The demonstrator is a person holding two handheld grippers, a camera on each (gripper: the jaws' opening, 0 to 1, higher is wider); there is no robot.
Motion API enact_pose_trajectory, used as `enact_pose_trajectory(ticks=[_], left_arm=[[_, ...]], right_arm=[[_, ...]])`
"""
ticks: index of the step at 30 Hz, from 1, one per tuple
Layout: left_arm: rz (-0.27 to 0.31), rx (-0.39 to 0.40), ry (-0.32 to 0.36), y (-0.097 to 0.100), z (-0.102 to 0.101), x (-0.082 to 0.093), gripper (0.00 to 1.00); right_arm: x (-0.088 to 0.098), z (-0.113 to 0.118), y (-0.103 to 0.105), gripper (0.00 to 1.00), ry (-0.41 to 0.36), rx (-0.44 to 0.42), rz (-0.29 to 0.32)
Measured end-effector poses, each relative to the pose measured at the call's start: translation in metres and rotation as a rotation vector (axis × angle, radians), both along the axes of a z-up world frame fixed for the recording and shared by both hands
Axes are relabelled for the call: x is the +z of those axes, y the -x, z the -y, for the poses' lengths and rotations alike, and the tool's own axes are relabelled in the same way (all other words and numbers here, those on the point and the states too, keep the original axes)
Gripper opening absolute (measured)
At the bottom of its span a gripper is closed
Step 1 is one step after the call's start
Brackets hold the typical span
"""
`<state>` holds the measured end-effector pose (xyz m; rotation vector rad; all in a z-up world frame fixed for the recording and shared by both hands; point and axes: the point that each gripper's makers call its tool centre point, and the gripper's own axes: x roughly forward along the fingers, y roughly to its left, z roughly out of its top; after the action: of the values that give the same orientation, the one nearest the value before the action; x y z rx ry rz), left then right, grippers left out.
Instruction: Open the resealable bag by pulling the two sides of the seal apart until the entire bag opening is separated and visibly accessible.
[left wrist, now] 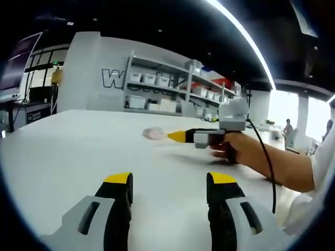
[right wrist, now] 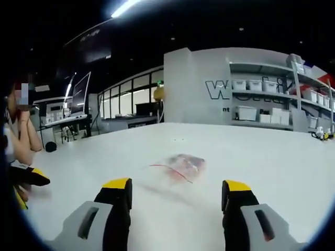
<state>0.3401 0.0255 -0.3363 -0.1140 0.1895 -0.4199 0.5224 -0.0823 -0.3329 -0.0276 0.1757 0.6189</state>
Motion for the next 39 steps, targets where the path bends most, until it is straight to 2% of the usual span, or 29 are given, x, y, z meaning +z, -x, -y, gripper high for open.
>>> enact_pose_trajectory(ticks=[10, 12, 19, 33, 39], left_arm=[[0.006, 0.004, -0.003, 0.001, 0.000, 0.000, 0.57], [0.007, 0.006, -0.005, 0.000, -0.001, 0.000, 0.57], [0.005, 0.006, -0.008, 0.001, 0.000, -0.001, 0.57], [0.005, 0.006, 0.001, 0.000, -0.001, -0.001, 0.56], [0.006, 0.004, 0.004, 0.001, -0.001, 0.000, 0.56]], right_arm=[[0.004, 0.003, 0.010, 0.69, -0.016, -0.005, 0.012], [0.004, 0.003, 0.017, 0.69, -0.015, -0.007, 0.014], [0.005, 0.005, 0.017, 0.68, -0.024, -0.010, 0.012], [0.023, 0.009, 0.034, 0.68, -0.064, -0.005, 0.051], [0.022, 0.010, 0.040, 0.67, -0.068, -0.005, 0.046]])
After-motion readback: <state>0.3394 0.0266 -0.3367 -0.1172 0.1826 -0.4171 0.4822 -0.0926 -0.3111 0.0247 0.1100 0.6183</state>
